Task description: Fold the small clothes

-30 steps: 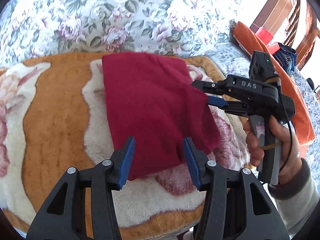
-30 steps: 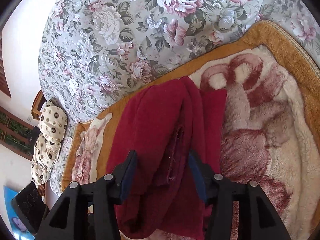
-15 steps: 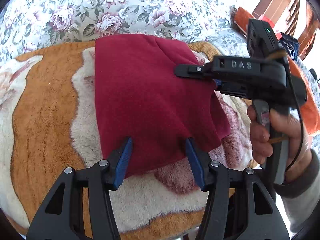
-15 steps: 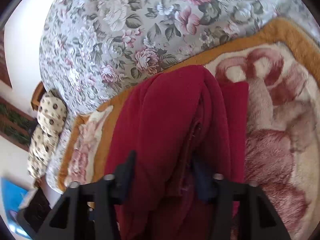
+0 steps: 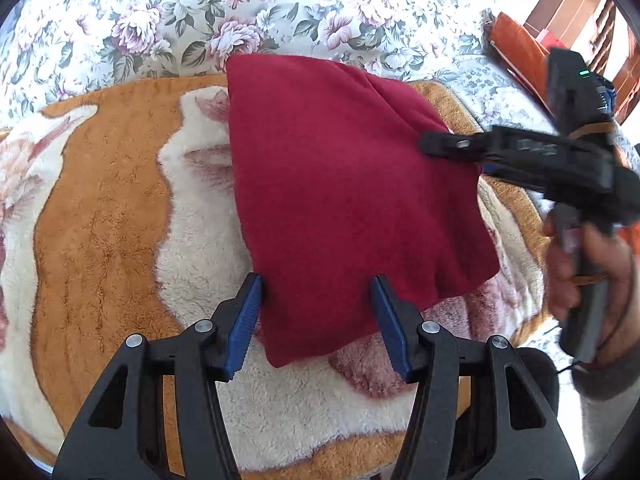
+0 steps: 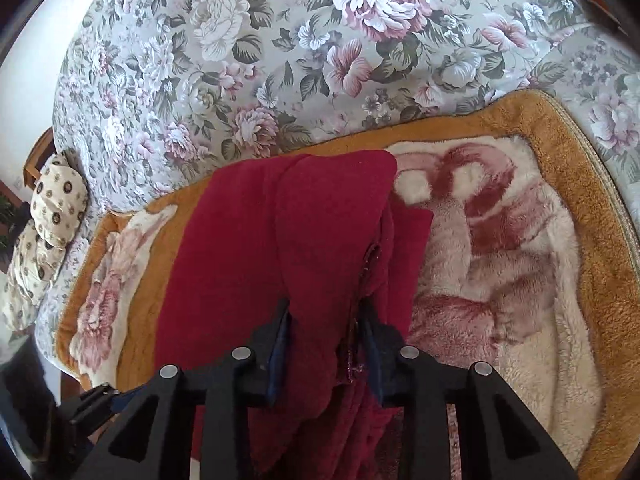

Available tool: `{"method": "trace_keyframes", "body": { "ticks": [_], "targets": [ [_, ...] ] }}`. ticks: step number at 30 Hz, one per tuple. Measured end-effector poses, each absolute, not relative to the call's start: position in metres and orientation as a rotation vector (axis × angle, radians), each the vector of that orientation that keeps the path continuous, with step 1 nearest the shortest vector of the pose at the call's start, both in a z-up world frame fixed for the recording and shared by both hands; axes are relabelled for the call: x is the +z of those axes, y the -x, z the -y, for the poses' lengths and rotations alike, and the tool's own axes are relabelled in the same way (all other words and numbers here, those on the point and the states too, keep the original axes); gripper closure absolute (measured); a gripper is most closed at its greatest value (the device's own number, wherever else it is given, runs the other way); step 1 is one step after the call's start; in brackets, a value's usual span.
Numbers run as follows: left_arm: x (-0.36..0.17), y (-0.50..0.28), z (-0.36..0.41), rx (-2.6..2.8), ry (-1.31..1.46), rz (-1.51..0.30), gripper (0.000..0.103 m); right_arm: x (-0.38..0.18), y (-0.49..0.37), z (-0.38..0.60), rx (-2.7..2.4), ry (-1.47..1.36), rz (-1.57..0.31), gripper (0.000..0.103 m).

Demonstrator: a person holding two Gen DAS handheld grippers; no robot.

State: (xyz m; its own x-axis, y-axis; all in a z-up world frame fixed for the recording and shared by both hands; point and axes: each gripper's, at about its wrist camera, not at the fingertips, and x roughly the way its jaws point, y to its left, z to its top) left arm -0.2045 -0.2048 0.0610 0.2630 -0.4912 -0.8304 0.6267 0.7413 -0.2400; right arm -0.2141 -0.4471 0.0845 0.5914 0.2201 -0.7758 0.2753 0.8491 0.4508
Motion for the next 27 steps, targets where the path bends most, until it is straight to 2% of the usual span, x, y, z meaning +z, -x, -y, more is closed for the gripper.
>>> {"method": "trace_keyframes", "body": {
  "ticks": [5, 9, 10, 11, 12, 14, 17, 20, 23, 27],
  "targets": [
    [0.058, 0.201, 0.205, -0.751, -0.132, -1.070, 0.048, 0.132, 0.258, 0.417, 0.061, -0.489, -0.893, 0.067],
    [0.054, 0.201, 0.204, -0.744, -0.134, -1.076, 0.047, 0.118, 0.271, 0.392, 0.109, -0.482, -0.947, 0.068],
    [0.053, 0.201, 0.204, -0.741, -0.130, -1.079, 0.047, 0.108, 0.269, 0.389, 0.094, -0.465, -0.972, 0.072],
    [0.053, 0.201, 0.204, -0.738, -0.125, -1.082, 0.047, 0.098, 0.268, 0.388, 0.086, -0.464, -0.991, 0.091],
    [0.054, 0.201, 0.203, -0.737, -0.126, -1.083, 0.047, 0.090, 0.270, 0.391, 0.098, -0.494, -0.997, 0.097],
    [0.056, 0.204, 0.203, -0.743, -0.137, -1.078, 0.047, 0.087, 0.279, 0.398, 0.086, -0.519, -0.976, 0.097],
    [0.052, 0.205, 0.205, -0.755, -0.132, -1.071, 0.039, 0.083, 0.294, 0.411, 0.051, -0.548, -0.956, 0.097],
    [0.047, 0.206, 0.209, -0.737, -0.145, -1.068, 0.038, 0.062, 0.285, 0.405, 0.032, -0.517, -1.020, 0.097],
    [0.050, 0.207, 0.206, -0.738, -0.142, -1.071, 0.038, 0.066, 0.284, 0.408, 0.015, -0.524, -1.019, 0.097],
    [0.064, 0.207, 0.202, -0.715, -0.149, -1.045, 0.038, 0.101, 0.293, 0.409, 0.006, -0.506, -0.961, 0.087]
  ]
}}
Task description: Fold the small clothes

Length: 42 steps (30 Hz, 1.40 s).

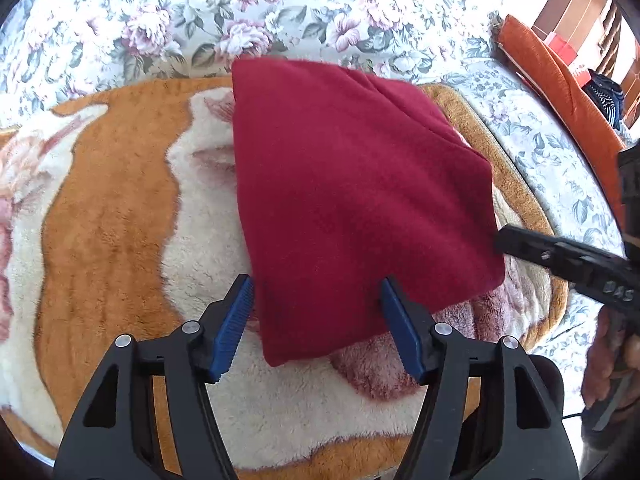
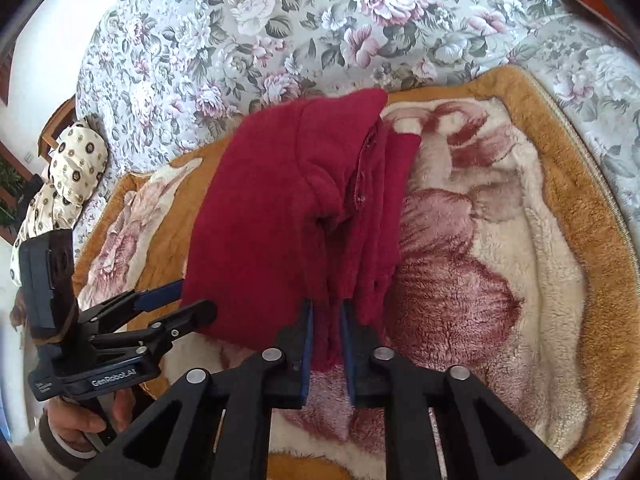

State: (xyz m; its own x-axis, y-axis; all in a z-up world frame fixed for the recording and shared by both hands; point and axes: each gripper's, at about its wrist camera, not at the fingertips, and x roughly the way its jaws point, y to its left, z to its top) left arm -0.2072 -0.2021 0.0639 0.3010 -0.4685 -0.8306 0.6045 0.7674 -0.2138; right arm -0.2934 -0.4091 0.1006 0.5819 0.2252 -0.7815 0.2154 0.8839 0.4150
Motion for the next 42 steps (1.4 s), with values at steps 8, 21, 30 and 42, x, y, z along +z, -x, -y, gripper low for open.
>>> {"method": "trace_keyframes", "body": {
  "ticks": [8, 21, 30, 42],
  "targets": [
    [0.084, 0.192, 0.213, -0.659, -0.179, -0.954, 0.038, 0.132, 0.255, 0.391, 0.047, -0.392, -0.873, 0.086],
    [0.057, 0.169, 0.241, -0.620, -0.248, -0.971, 0.031, 0.074, 0.221, 0.420, 0.023, -0.427, -0.962, 0.095],
    [0.079, 0.162, 0.237, -0.613, -0.233, -0.933, 0.031, 0.123, 0.224, 0.428, 0.034, -0.496, -0.856, 0.089],
    [0.058, 0.136, 0.253, -0.614, -0.223, -0.977, 0.029, 0.066, 0.152, 0.454, -0.073, -0.478, -0.969, 0.091]
  ]
}}
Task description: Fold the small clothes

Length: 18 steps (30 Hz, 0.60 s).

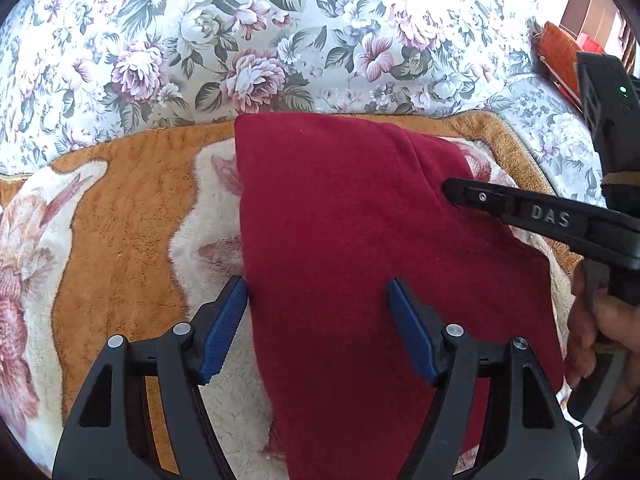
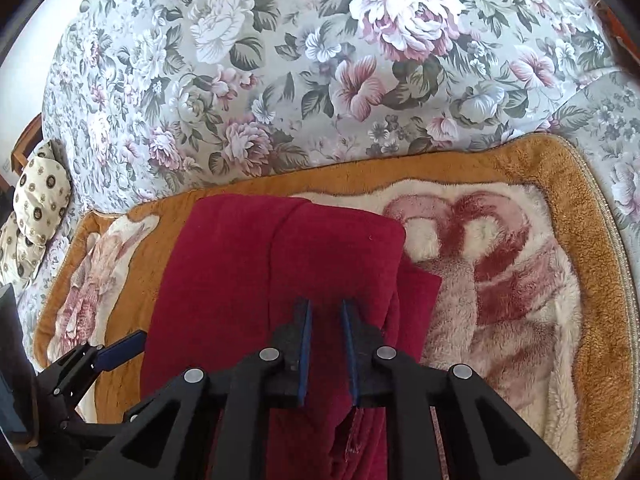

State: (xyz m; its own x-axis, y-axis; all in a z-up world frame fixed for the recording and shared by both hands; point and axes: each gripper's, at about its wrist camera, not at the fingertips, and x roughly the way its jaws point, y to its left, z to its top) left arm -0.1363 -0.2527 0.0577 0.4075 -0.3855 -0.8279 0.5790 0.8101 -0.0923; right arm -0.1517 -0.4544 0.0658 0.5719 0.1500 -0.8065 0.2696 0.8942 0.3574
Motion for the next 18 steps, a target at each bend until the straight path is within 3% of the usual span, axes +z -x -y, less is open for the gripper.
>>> {"method": "trace_keyframes", "body": {
  "ticks": [10, 11, 14, 18],
  "targets": [
    [0.059, 0.137, 0.251, -0.609, -0.209, -0.988, 0.028, 0.079, 0.167, 0.457, -0.053, -0.536, -0.948, 0.089],
    [0.060, 0.137, 0.249, -0.611, -0.200, -0.995, 0.028, 0.083, 0.174, 0.456, -0.048, -0.546, -0.933, 0.083],
    [0.065, 0.137, 0.241, -0.646, -0.152, -1.032, 0.028, 0.092, 0.199, 0.458, -0.035, -0.594, -0.891, 0.039],
    [0.068, 0.134, 0.224, -0.730, -0.022, -1.118, 0.024, 0.080, 0.225, 0.468, -0.009, -0.732, -0.893, 0.036]
  ]
}}
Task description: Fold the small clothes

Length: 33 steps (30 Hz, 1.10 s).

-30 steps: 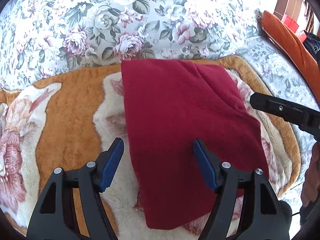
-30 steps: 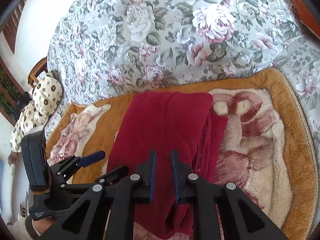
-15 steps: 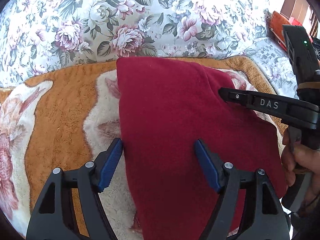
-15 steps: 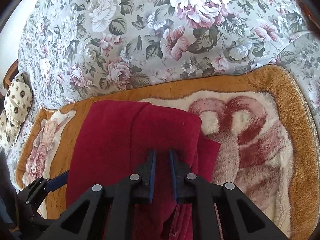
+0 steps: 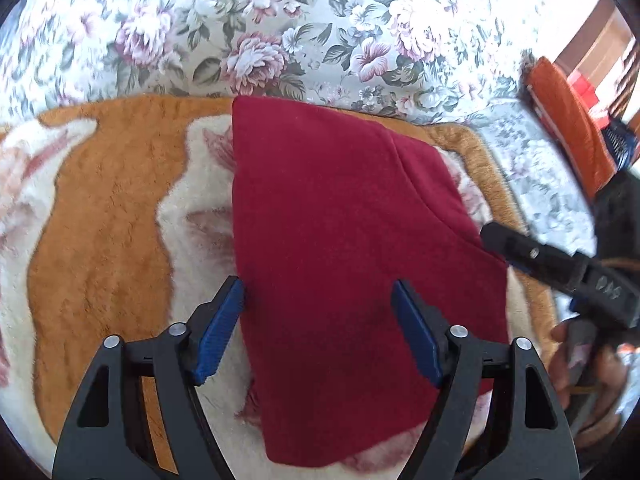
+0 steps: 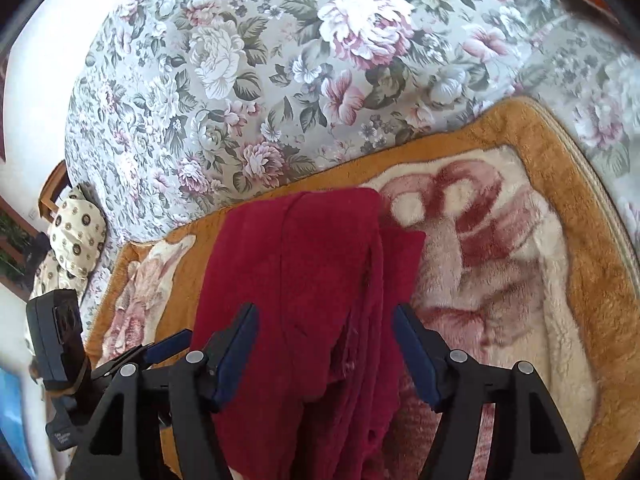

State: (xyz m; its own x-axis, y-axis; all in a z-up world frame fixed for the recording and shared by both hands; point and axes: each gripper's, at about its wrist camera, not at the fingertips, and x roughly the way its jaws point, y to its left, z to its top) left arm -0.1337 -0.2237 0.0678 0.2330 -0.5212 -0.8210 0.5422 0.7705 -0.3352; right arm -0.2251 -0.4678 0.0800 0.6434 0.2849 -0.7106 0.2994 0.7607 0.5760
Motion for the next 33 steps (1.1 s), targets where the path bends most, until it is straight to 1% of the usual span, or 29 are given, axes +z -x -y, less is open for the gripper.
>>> {"method": "trace_keyframes", "body": {
  "ticks": [3, 5, 7, 9, 12, 14, 17, 19, 21, 23, 24, 26, 33],
  "targets": [
    [0.066, 0.130, 0.212, -0.770, 0.083, -1.155, 0.023, 0.068, 0.234, 0.472, -0.005, -0.784, -0.894, 0.034],
    [0.062, 0.129, 0.209, -0.779, 0.114, -1.175, 0.020, 0.061, 0.234, 0.472, 0.010, -0.812, -0.889, 0.031],
    [0.054, 0.125, 0.208, -0.792, 0.157, -1.217, 0.020, 0.052, 0.231, 0.472, 0.043, -0.850, -0.886, 0.029],
    [0.045, 0.122, 0.208, -0.798, 0.180, -1.249, 0.020, 0.043, 0.227, 0.473, 0.047, -0.875, -0.901, 0.025],
    [0.031, 0.118, 0.212, -0.826, 0.220, -1.283, 0.020, 0.032, 0.223, 0.474, 0.074, -0.909, -0.889, 0.022],
    [0.029, 0.117, 0.213, -0.835, 0.234, -1.267, 0.015, 0.027, 0.217, 0.472, 0.082, -0.918, -0.892, 0.021],
    [0.028, 0.115, 0.218, -0.848, 0.248, -1.248, 0.015, 0.027, 0.210, 0.469, 0.099, -0.897, -0.893, 0.021],
    [0.027, 0.116, 0.221, -0.856, 0.234, -1.236, 0.015, 0.026, 0.206, 0.465, 0.119, -0.895, -0.889, 0.024],
    [0.029, 0.118, 0.223, -0.864, 0.211, -1.218, 0.015, 0.029, 0.205, 0.457, 0.094, -0.841, -0.896, 0.034],
    [0.034, 0.122, 0.220, -0.872, 0.203, -1.197, 0.023, 0.037, 0.209, 0.449, 0.076, -0.791, -0.881, 0.039],
    [0.036, 0.122, 0.217, -0.877, 0.205, -1.188, 0.025, 0.042, 0.211, 0.447, 0.069, -0.780, -0.869, 0.042],
    [0.044, 0.123, 0.210, -0.891, 0.217, -1.173, 0.032, 0.052, 0.214, 0.443, 0.076, -0.772, -0.845, 0.045],
    [0.086, 0.145, 0.175, -0.896, 0.157, -1.080, 0.032, 0.089, 0.221, 0.399, 0.172, -0.724, -0.821, 0.047]
  ]
}}
